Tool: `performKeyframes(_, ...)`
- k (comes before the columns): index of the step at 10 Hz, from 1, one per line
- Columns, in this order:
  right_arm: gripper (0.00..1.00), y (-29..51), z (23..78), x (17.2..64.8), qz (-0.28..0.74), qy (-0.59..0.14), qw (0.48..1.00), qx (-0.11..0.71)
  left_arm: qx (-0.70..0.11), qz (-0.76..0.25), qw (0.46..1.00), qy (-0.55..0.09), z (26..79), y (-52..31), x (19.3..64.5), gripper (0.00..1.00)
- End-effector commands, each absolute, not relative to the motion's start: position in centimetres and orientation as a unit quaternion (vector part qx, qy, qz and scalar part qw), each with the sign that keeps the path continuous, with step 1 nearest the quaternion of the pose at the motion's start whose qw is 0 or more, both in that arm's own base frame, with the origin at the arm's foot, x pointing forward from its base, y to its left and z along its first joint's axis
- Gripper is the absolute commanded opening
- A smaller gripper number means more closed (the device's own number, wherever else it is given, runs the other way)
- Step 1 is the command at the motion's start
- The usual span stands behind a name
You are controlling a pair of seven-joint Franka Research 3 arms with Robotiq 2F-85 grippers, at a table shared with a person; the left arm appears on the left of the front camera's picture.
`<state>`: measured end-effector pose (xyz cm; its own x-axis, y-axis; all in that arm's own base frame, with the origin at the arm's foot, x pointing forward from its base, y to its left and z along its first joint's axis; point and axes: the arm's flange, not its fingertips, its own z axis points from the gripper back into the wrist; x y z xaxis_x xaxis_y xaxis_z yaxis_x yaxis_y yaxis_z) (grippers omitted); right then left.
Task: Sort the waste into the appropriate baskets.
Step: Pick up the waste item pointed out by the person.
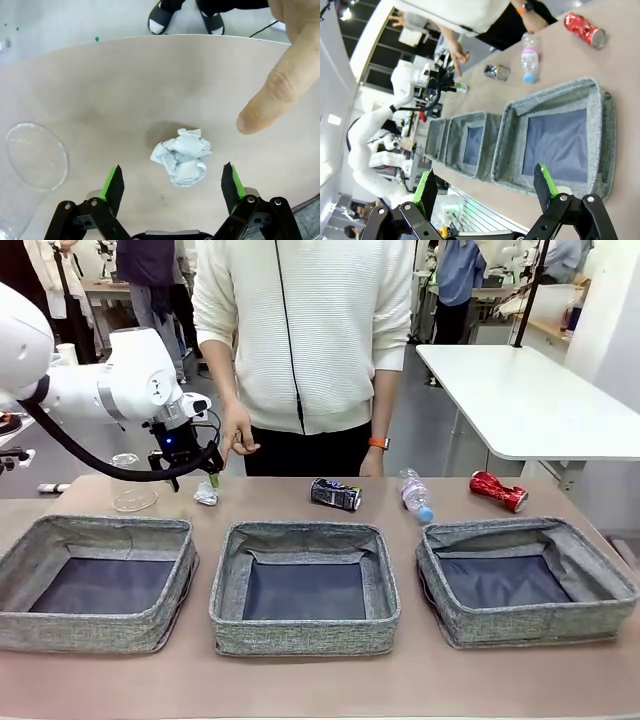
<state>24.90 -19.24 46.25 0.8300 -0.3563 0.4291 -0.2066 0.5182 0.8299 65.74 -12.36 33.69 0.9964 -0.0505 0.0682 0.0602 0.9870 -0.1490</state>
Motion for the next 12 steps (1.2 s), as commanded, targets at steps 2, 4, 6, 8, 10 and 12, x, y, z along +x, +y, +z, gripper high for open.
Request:
performKeyframes(2,1.00,-19.37,46.52,25.20,-0.035,-0.301,0.817,0.491,-0.080,-0.062,0.994,-0.036,32.75,-12.95,66.37,1.00)
performKeyframes(4,1.00,-19.37,46.52,25.20,-0.035,-0.301,0.817,0.491,-0.087,-0.061,0.993,-0.042,32.62,-12.96,66.31,1.00)
performKeyframes(6,1.00,-19.37,46.52,25.20,-0.035,-0.301,0.817,0.491,-0.090,-0.056,0.993,-0.049,32.61,-13.18,66.22,0.40)
performKeyframes(8,1.00,-19.37,46.52,25.20,-0.035,-0.301,0.817,0.491,-0.097,-0.060,0.992,-0.053,32.64,-13.09,66.06,0.38)
performKeyframes(10,1.00,-19.37,46.52,25.20,-0.035,-0.301,0.817,0.491,-0.100,-0.053,0.993,-0.044,32.34,-13.17,65.96,0.00)
performKeyframes(12,1.00,-19.37,46.52,25.20,-0.035,-0.301,0.817,0.491,-0.097,-0.043,0.994,-0.034,32.16,-13.12,65.96,0.00)
